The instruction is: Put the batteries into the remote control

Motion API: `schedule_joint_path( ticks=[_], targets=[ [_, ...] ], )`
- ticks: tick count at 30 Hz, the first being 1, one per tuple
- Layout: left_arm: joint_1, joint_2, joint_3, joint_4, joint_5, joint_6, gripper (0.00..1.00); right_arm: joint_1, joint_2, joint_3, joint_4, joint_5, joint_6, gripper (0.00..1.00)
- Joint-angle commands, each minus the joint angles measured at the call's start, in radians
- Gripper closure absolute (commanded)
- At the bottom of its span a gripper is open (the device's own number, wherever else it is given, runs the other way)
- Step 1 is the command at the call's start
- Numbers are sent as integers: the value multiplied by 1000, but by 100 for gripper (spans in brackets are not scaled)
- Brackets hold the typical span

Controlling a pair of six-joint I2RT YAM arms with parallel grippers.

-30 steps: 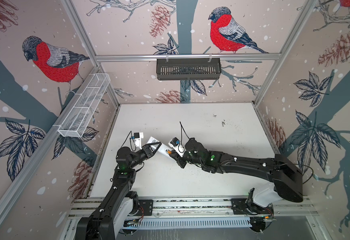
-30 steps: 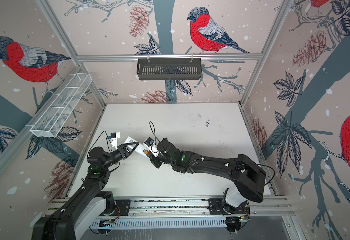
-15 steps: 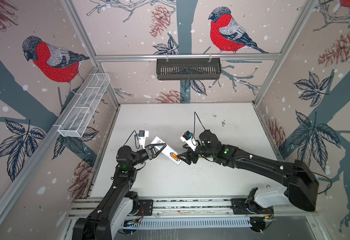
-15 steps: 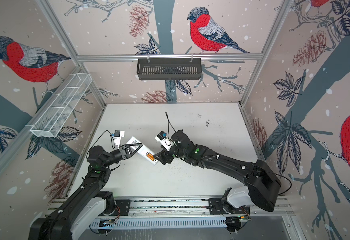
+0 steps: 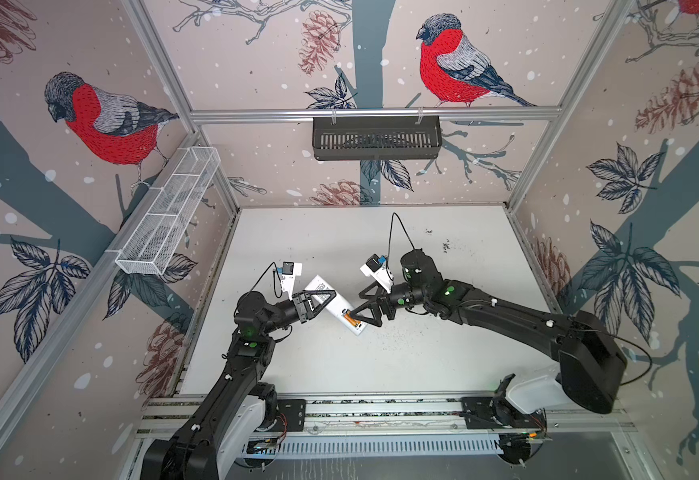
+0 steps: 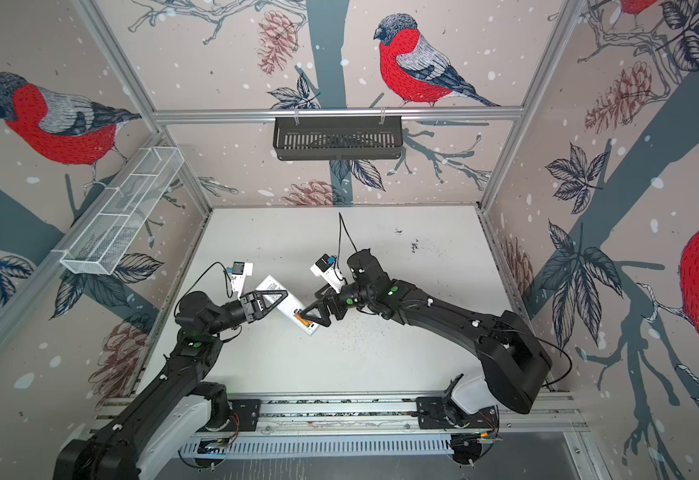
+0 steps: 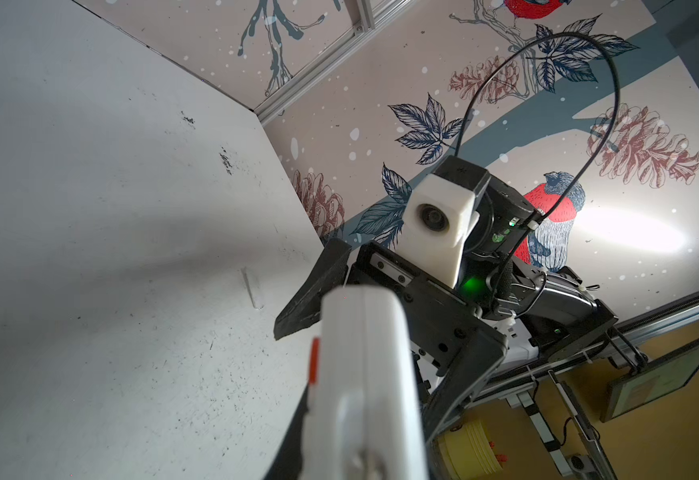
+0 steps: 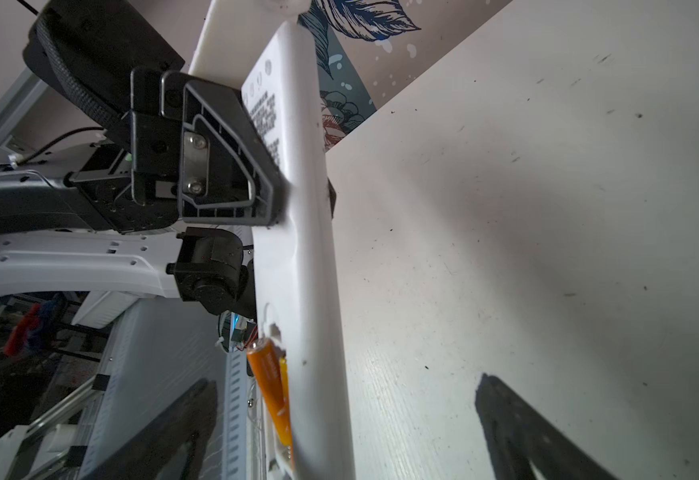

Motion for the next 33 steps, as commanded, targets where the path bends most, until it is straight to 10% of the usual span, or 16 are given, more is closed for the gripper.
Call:
schedule_joint_path(
  ticks=[1,22,33],
  targets=[
    [-2,-4,8,7,-4,27,100,0,30,18,71,-78,92,1],
    [-3,-23,13,-28,-21,52,100,21,114,-4,179,-111,202,8],
    [-3,-34,17,-49,-28,66,100,18,138,-25,182,-105,206,34]
  ],
)
